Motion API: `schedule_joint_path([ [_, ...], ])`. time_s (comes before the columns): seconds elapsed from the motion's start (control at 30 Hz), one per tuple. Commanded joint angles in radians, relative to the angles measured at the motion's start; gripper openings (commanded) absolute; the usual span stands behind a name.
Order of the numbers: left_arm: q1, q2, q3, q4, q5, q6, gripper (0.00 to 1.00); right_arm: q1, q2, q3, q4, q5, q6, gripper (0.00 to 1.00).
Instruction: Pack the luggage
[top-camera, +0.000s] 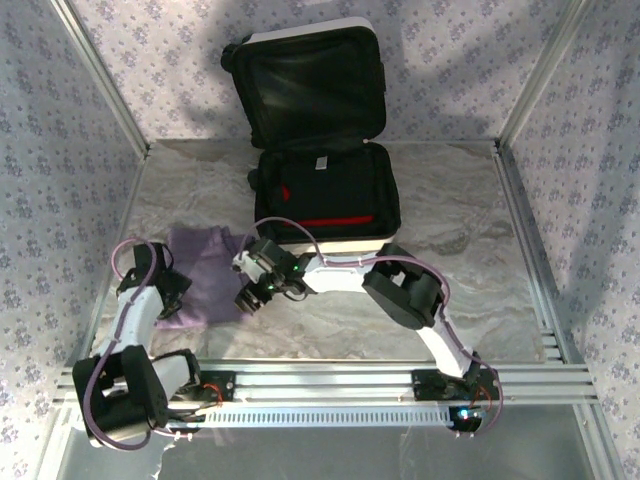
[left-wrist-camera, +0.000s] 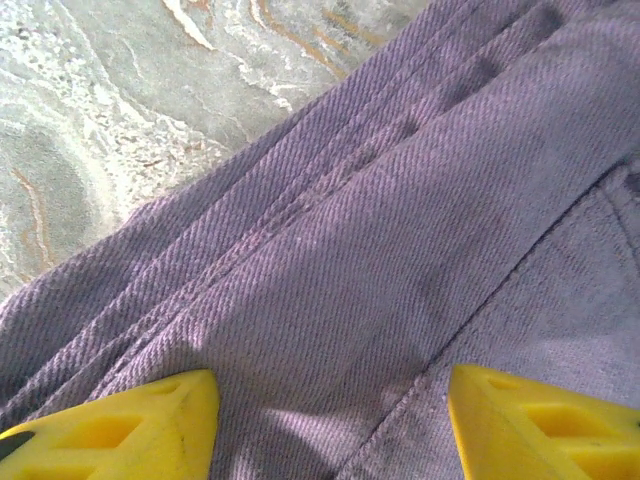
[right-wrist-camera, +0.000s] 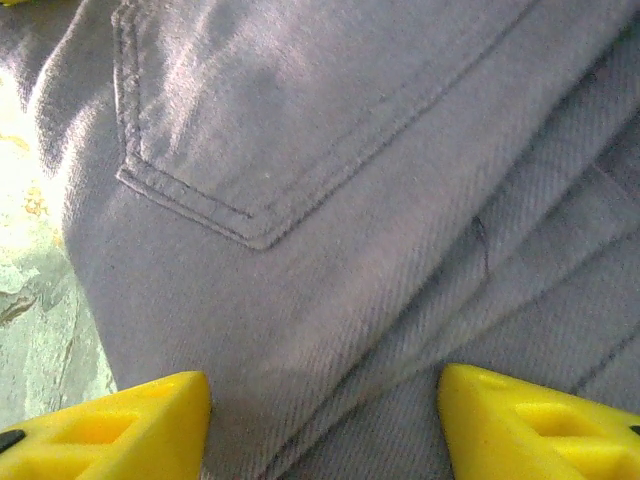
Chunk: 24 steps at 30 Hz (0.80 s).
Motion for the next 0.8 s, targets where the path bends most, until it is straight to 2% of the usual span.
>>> schedule_joint_path([
  [0.0,0.006,-0.036,0.031,-0.003,0.001,0.022,0.63,-0.015,-0.048,-0.013,-0.171,0.047,0.100,0.68],
  [0.17,0.006,-0.019,0.084,0.020,0.032,0.072,0.69,-0.050,-0.015,0.075,-0.210,-0.033,0.261,0.72],
  [0.33,0.005,0.062,0.141,0.036,0.054,0.124,0.72,-0.040,-0.003,0.086,-0.160,0.012,0.370,0.79],
  [0.53,0.006,0.191,0.165,0.058,0.064,0.135,0.72,-0.047,0.068,0.186,-0.207,-0.008,0.385,0.81],
  [0.77,0.008,0.218,0.124,0.096,0.028,0.135,0.72,-0.051,0.154,0.314,-0.264,-0.046,0.392,0.81],
])
